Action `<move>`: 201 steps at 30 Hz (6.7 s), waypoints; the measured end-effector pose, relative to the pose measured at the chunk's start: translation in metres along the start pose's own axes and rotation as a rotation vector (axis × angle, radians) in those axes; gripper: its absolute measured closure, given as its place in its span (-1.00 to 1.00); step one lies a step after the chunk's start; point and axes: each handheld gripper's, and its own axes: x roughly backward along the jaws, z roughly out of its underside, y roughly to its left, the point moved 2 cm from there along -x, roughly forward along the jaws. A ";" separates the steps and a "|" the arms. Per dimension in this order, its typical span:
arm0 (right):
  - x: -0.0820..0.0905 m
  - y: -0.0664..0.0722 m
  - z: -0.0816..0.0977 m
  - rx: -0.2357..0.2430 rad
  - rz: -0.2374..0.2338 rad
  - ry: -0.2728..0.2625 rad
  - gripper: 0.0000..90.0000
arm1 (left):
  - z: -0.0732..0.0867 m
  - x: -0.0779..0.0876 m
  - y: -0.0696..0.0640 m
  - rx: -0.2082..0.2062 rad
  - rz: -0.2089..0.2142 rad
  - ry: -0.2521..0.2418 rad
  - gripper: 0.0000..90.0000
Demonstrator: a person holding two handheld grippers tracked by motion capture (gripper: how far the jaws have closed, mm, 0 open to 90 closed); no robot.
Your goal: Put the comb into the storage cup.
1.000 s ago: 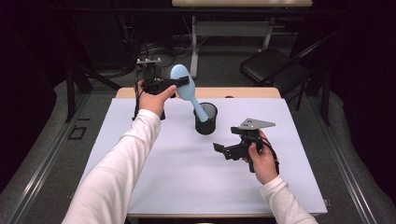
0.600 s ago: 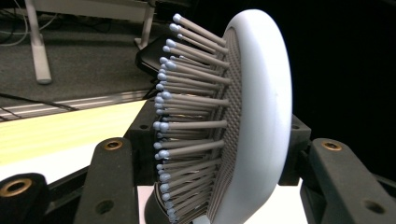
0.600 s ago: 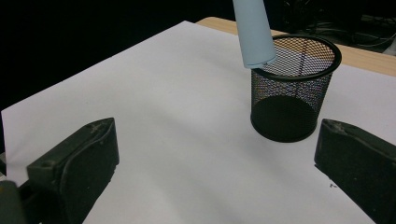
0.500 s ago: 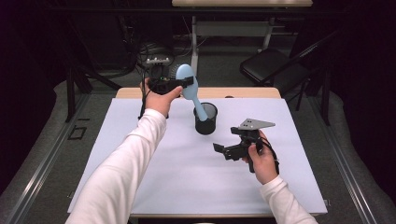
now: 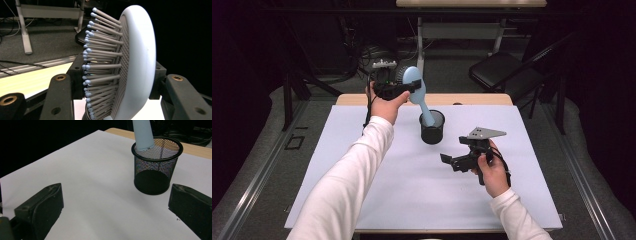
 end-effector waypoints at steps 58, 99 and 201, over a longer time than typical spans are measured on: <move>0.000 0.000 0.001 0.010 0.005 0.007 -1.00 | 0.021 -0.046 -0.016 -0.164 -0.074 0.069 0.06; 0.007 -0.011 0.001 -0.009 0.023 -0.002 -0.99 | 0.044 -0.073 -0.009 -0.164 -0.101 0.108 0.06; 0.005 -0.014 0.002 -0.008 0.029 0.006 -0.97 | 0.052 -0.080 -0.004 -0.115 -0.149 0.133 -0.99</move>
